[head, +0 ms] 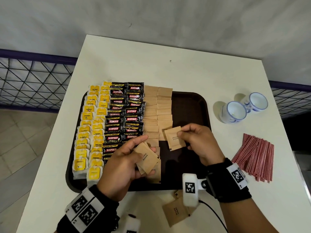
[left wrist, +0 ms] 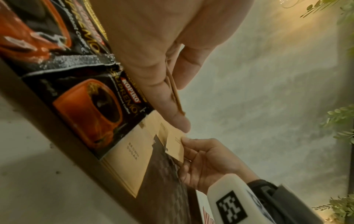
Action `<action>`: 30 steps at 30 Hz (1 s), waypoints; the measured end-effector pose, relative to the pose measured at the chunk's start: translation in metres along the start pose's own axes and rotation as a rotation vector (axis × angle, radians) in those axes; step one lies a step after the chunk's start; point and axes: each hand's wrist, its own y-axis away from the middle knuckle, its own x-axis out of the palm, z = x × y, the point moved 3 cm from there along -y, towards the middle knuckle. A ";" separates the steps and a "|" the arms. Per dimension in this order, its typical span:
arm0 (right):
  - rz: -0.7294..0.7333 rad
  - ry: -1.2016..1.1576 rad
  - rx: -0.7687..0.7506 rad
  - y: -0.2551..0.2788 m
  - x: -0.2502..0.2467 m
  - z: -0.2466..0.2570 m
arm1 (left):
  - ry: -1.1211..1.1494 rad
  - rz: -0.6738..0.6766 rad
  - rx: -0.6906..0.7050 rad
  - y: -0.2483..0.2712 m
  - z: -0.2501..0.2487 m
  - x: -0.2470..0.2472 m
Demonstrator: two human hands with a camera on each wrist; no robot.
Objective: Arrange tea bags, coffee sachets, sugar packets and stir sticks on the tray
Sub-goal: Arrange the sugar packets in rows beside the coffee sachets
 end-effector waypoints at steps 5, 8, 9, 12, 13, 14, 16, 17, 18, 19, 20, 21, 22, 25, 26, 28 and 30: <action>0.043 -0.098 0.104 -0.005 0.010 -0.001 | -0.030 -0.034 0.031 0.002 0.002 -0.001; 0.035 -0.028 0.042 -0.005 0.012 0.005 | -0.034 -0.050 0.044 0.002 0.003 -0.002; 0.027 -0.004 0.019 -0.005 0.013 0.007 | -0.036 -0.054 0.047 0.002 0.003 -0.002; -0.010 0.080 -0.008 -0.010 0.016 0.005 | -0.052 -0.065 0.056 0.003 0.002 -0.003; -0.019 0.102 -0.013 -0.011 0.016 0.005 | -0.063 -0.069 0.059 0.004 0.002 -0.003; -0.023 0.121 -0.019 -0.012 0.017 0.004 | -0.073 -0.074 0.062 0.004 0.002 -0.003; -0.026 0.148 -0.024 -0.015 0.018 0.002 | -0.084 -0.084 0.067 0.004 0.002 -0.002; -0.027 0.154 -0.028 -0.017 0.019 0.002 | -0.087 -0.087 0.069 0.004 0.002 -0.002; -0.030 0.157 -0.033 -0.017 0.020 0.002 | -0.090 -0.089 0.071 0.004 0.002 -0.002; -0.036 0.162 -0.038 -0.018 0.020 0.001 | -0.094 -0.092 0.073 0.004 0.002 -0.002; -0.044 0.171 -0.043 -0.019 0.021 0.001 | -0.098 -0.096 0.075 0.004 0.001 -0.002; -0.050 0.180 -0.051 -0.020 0.021 0.000 | -0.102 -0.099 0.078 0.004 0.001 -0.002; -0.052 0.191 -0.057 -0.020 0.021 0.000 | -0.107 -0.100 0.080 0.004 0.001 -0.001; -0.066 0.228 -0.064 -0.023 0.022 -0.001 | -0.115 -0.105 0.085 0.004 0.002 -0.001; -0.067 0.236 -0.063 -0.024 0.022 -0.001 | -0.116 -0.107 0.086 0.004 0.002 0.000; -0.068 0.241 -0.064 -0.024 0.022 0.000 | -0.121 -0.109 0.086 0.003 0.003 0.000; -0.082 0.246 -0.076 -0.020 0.020 0.003 | -0.128 -0.111 0.088 0.003 0.003 0.001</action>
